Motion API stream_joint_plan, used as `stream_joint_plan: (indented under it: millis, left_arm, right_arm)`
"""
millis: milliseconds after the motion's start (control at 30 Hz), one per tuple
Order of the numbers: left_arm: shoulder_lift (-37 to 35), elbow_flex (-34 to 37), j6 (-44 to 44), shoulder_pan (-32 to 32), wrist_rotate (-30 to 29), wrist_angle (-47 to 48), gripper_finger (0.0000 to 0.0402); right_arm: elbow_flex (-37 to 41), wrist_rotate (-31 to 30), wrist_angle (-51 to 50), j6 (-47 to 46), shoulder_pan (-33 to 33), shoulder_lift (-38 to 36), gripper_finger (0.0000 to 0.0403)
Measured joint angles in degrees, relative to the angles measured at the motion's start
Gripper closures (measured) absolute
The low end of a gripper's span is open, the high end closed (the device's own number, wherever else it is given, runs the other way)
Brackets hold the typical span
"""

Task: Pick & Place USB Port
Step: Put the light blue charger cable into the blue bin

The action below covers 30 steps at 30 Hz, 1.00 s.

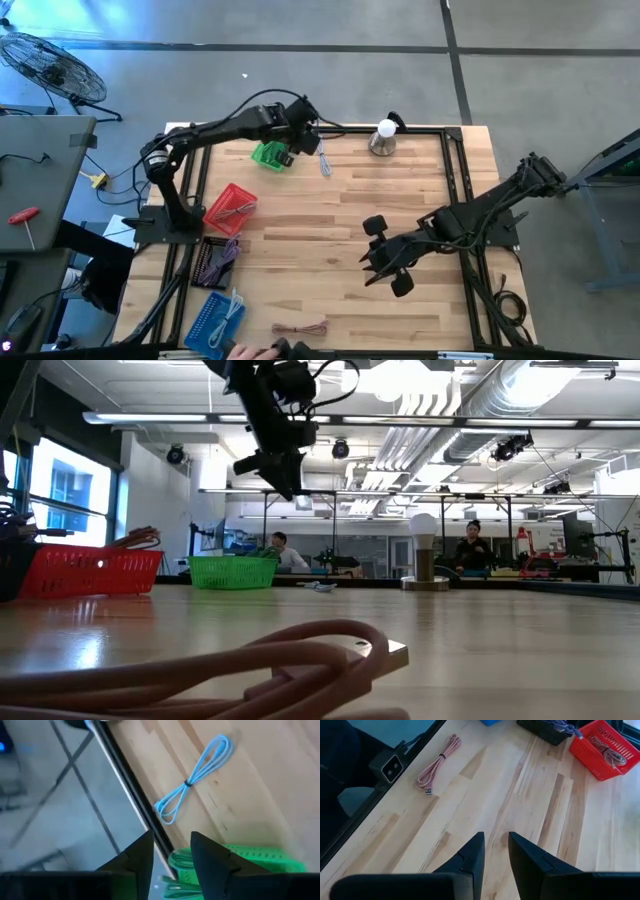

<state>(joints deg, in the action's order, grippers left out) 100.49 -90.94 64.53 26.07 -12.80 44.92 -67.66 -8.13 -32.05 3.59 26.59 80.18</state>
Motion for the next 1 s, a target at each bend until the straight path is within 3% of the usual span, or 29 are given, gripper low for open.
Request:
stream_joint_plan:
  millis: [467,633,1000]
  left_arm:
    - [9.52,0.77,9.91,5.45,4.59,-2.48,0.0277]
    - [12.92,0.77,12.53,5.39,5.12,-7.44,0.0277]
    - [14.25,0.63,14.76,5.39,12.58,-12.36,0.0285]
  right_arm:
    - [0.00,-0.25,-1.65,1.61,-0.28,-0.04,0.0325]
    - [0.00,0.32,-2.24,1.54,-1.94,-0.04,0.0325]
    - [0.00,4.20,-2.20,1.47,-6.13,-0.04,0.0325]
